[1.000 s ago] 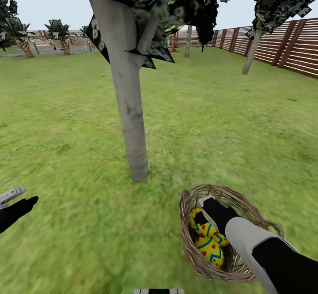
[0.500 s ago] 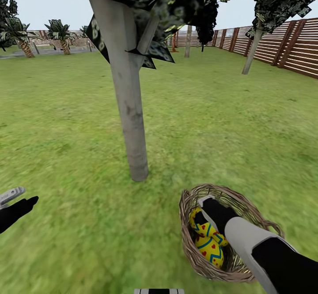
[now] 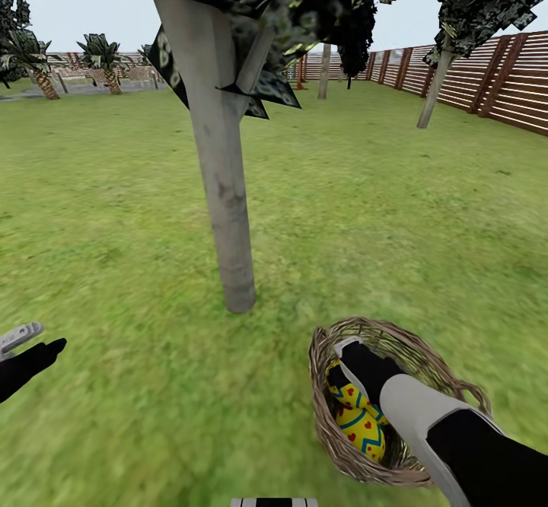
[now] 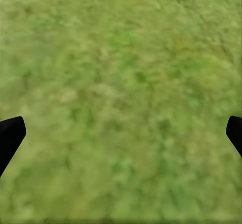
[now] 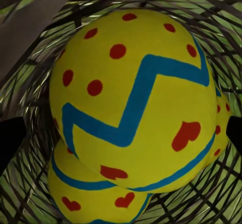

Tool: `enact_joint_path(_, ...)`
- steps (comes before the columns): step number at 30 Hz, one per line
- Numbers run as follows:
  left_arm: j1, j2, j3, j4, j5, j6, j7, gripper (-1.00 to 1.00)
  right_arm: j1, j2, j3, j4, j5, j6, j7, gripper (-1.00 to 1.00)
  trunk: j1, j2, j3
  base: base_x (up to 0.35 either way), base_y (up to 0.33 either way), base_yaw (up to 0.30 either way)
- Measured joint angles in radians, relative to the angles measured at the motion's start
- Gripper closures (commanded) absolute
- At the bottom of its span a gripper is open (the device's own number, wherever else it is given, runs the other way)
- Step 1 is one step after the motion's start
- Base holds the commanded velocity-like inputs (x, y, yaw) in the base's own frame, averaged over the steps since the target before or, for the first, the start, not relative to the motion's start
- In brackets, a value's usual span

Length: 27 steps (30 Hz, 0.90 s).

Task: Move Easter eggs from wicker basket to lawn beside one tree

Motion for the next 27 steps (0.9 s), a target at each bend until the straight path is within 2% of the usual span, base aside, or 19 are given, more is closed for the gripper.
enact_joint_path(5,0.0,0.0,0.0,0.0,0.0,0.0,0.001,-1.0,0.0,-0.002,0.0,0.0,0.0,0.0,0.0,-1.0,0.0,0.0,0.0,0.0,0.0,0.0)
enact_joint_path(10,0.0,0.0,0.0,0.0,0.0,0.0,0.001,-1.0,0.0,-0.004,0.0,0.0,0.0,0.0,0.0,-1.0,0.002,-0.001,-0.019,0.0,0.0,0.0)
enact_joint_path(27,0.0,0.0,0.0,-0.001,0.0,-0.001,0.001,-1.0,0.0,-0.007,0.0,-0.001,0.0,-0.002,-0.001,-1.0,0.002,-0.001,-0.019,0.0,0.0,0.0)
